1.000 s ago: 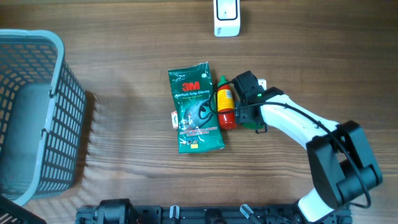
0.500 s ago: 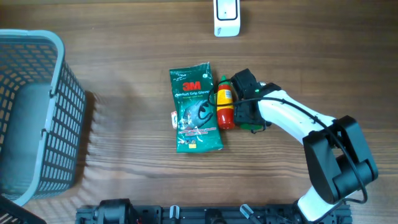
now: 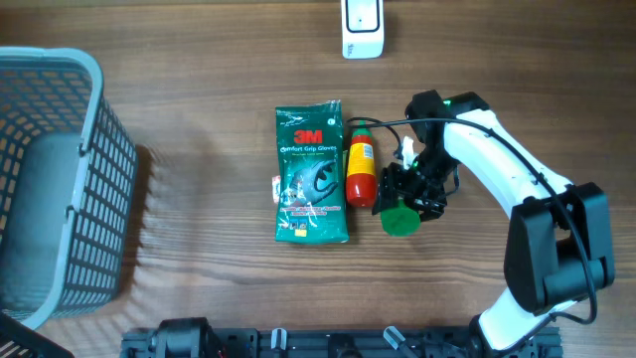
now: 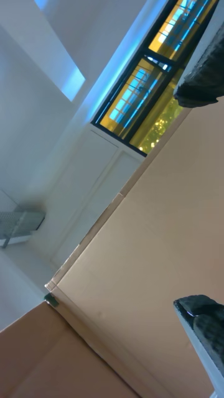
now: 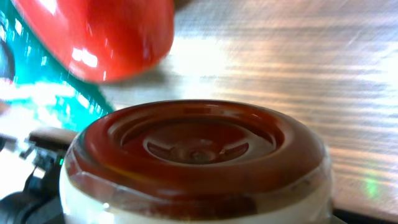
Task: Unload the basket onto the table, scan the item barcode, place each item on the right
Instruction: 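Grasp the green-capped jar with the right gripper and pull it right, then release the jar and raise the right gripper above it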
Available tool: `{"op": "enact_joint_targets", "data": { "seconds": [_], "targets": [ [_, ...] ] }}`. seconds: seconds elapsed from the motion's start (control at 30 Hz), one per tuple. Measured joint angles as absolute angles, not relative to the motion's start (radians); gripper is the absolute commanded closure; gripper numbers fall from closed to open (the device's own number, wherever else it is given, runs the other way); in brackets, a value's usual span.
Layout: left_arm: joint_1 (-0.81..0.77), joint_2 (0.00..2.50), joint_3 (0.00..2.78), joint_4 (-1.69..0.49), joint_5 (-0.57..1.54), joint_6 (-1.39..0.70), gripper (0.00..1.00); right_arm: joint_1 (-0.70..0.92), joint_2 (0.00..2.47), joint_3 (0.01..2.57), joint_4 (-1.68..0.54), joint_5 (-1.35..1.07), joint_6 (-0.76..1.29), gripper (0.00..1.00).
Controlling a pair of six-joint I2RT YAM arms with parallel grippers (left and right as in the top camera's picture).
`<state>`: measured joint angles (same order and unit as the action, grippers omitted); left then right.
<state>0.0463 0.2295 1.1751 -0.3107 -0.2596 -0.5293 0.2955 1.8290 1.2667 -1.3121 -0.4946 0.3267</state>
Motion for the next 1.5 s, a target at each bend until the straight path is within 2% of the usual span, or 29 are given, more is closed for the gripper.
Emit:
{"op": "enact_joint_targets", "data": {
  "seconds": [0.23,0.43,0.57,0.77,1.1,1.13,1.2,1.23,1.5],
  "targets": [
    [0.046,0.229,1.175,-0.311,-0.26,-0.529,0.0,0.295,1.829,1.266,-1.444,-0.532,0.308,0.34],
    [0.046,0.229,1.175,-0.311,-0.263,-0.529,0.0,0.283,1.856,1.244,-1.45,-0.532,0.308,0.35],
    [0.046,0.229,1.175,-0.311,-0.263,-0.529,0.0,0.22,1.934,1.244,-1.451,-0.532,0.276,0.35],
    [0.046,0.229,1.175,-0.311,-0.263,-0.529,0.0,0.133,2.026,1.239,-1.453,-0.529,0.209,0.26],
    [0.046,0.229,1.175,-0.311,-0.263,-0.529,0.0,0.126,2.032,1.181,-1.409,-0.523,0.177,0.25],
    [0.046,0.229,1.175,-0.311,-0.263,-0.529,0.0,0.126,2.036,1.177,-1.409,-0.523,0.177,0.23],
    [0.046,0.229,1.175,-0.311,-0.263,-0.529,0.0,0.126,2.05,1.173,-1.399,-0.524,0.177,0.05],
    [0.046,0.229,1.175,-0.311,-0.263,-0.529,0.0,0.126,2.055,1.172,-1.389,-0.521,0.171,0.01],
    [0.046,0.229,1.175,-0.31,-0.263,-0.529,0.0,0.126,2.065,1.264,-1.423,-0.453,0.182,0.0]
  ]
}}
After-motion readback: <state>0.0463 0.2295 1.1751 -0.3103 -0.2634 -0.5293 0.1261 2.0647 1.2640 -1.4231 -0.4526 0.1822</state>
